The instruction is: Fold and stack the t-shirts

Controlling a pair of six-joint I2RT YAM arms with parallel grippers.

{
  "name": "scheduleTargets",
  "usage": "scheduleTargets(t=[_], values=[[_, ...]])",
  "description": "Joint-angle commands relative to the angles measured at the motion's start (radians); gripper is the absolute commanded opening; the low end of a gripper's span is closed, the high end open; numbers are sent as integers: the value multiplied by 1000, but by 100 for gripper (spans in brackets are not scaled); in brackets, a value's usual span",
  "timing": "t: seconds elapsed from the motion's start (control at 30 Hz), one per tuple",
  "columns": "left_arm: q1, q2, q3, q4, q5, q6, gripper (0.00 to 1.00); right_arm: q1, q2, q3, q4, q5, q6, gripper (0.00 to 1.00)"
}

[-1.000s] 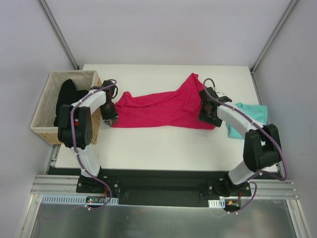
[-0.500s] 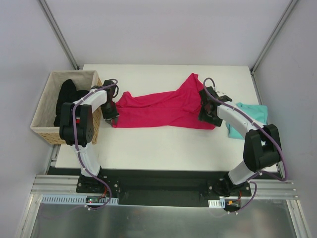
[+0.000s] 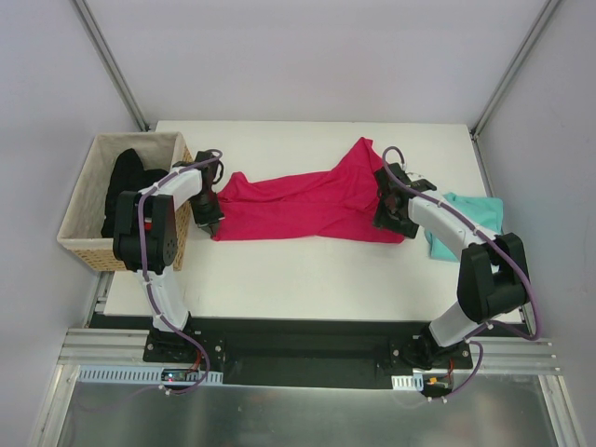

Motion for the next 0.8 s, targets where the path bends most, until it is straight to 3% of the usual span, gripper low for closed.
scheduleTargets(t=[0.0,0.5,0.77], values=[[-5,-24,23,-16,1,7,0,-4,-31,4,-14,-10,8,67],[-5,-39,21,-18,3,9,0,5,-19,-144,79,-28,17,67],[-5,-42,23,-21,-2,10,0,4,33,-101,95,-17,-9,67]])
